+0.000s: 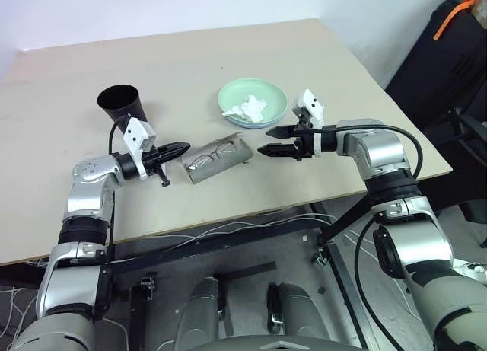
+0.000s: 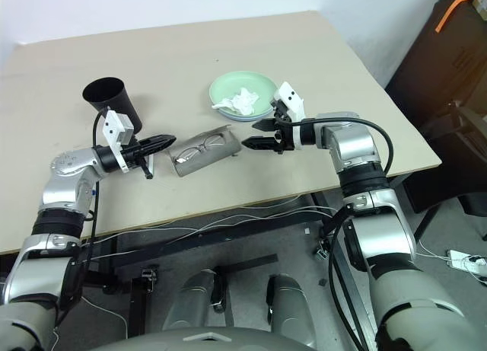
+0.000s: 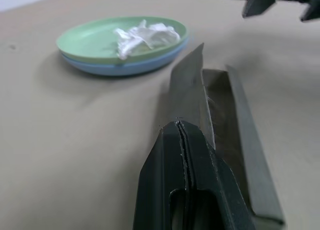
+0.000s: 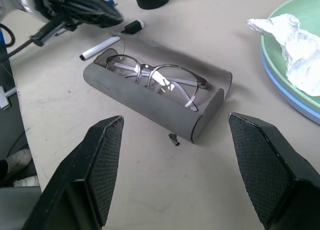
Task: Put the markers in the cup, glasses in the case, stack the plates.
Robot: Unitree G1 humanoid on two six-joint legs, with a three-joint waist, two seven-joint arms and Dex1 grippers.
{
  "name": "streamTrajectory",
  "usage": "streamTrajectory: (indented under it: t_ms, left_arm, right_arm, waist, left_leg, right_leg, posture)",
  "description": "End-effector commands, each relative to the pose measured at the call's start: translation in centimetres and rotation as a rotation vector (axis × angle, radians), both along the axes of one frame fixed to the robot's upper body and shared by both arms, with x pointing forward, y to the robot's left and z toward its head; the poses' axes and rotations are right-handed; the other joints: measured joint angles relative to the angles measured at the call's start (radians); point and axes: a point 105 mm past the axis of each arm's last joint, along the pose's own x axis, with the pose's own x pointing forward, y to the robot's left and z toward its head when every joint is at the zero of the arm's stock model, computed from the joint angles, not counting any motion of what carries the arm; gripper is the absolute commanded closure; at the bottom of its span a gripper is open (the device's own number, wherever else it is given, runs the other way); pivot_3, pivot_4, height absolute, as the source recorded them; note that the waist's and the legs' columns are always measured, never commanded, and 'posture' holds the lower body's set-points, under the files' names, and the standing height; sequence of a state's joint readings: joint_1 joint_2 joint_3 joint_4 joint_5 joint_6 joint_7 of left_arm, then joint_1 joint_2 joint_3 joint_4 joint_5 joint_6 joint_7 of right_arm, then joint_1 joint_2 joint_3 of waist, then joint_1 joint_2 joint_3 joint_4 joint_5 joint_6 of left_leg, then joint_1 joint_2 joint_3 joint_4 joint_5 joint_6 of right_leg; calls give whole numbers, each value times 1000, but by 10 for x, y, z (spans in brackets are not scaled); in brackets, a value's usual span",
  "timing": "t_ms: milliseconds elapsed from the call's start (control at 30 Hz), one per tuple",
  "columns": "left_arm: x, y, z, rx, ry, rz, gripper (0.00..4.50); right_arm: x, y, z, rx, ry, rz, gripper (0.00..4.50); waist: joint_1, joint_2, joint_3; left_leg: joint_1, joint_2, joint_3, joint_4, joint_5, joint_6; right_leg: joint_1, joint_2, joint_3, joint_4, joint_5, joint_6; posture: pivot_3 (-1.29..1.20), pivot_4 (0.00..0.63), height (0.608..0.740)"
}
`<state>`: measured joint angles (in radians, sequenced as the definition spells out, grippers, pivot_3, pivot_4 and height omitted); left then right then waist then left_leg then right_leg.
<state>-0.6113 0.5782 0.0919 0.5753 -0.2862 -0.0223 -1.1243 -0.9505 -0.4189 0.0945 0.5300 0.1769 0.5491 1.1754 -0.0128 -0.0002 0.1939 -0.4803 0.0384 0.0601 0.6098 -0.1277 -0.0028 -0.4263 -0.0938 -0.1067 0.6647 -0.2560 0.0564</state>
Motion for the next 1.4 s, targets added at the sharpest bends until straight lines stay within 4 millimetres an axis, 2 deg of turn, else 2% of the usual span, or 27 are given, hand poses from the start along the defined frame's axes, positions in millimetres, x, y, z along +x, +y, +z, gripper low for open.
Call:
streamTrajectory:
  t_ms: [33,167,467,567,733,1067,1167,1333,1400]
  left_arm:
    - [-7,-7,3,39,-6,-55,4482]
    - [-11,-16,-4,75,-5,-85,4482]
    - [-18,-23,0,59,-11,-131,4482]
    - [-17,-18,5,46,-18,-117,4482]
    - [-18,-7,27,-50,-50,-68,4482]
    - [-50,21,39,-59,-21,84,4482]
    - [-63,34,47,-99,-15,151,3939]
    - [-80,49,50,-99,9,243,2304]
    - [-84,63,54,-92,2,325,1603]
  right_arm:
    - [3,1,11,-10,-66,-4,977]
    - [6,1,10,-19,-72,-21,977]
    - [11,-4,9,-28,-79,-54,977]
    - [12,-4,8,-32,-83,-57,977]
    - [7,-1,13,-6,-91,-28,977]
    - [0,11,11,6,-96,46,977]
    - [1,16,11,12,-102,62,977]
    - [-2,23,17,40,-105,109,977]
    - [-4,25,17,44,-107,135,977]
  waist:
    - [0,0,0]
    - [1,0,0]
    - [-1,0,0]
    - [-1,0,0]
    - [-1,0,0]
    - [-2,1,1]
    - [-3,1,1]
    - [0,1,1]
    - [-1,1,1]
  left_leg:
    - [0,0,0,0,0,0]
    - [0,0,0,0,-1,0]
    - [0,0,1,-2,0,1]
    - [0,0,1,-1,0,1]
    - [0,0,1,-1,0,1]
    - [0,1,1,-4,-1,0]
    - [0,1,1,-7,-1,0]
    - [0,1,5,-14,-1,0]
    - [0,2,8,-15,-1,0]
  right_leg:
    - [0,0,0,0,0,0]
    - [-1,-2,0,-2,-1,-3]
    - [0,-1,0,-2,0,-1]
    - [-1,-1,0,-2,0,-1]
    - [0,-1,0,-2,-1,-3]
    - [-1,-1,2,-4,-1,-3]
    - [-3,-1,1,-9,0,-5]
    - [-3,-3,0,-19,5,-4]
    - [-3,-3,1,-19,5,-4]
  posture:
    - [0,150,727]
    - [0,150,727]
    - [0,150,727]
    - [0,150,727]
    - [0,150,727]
    - [0,150,727]
    - [0,150,727]
    - [0,150,727]
    - [0,150,727]
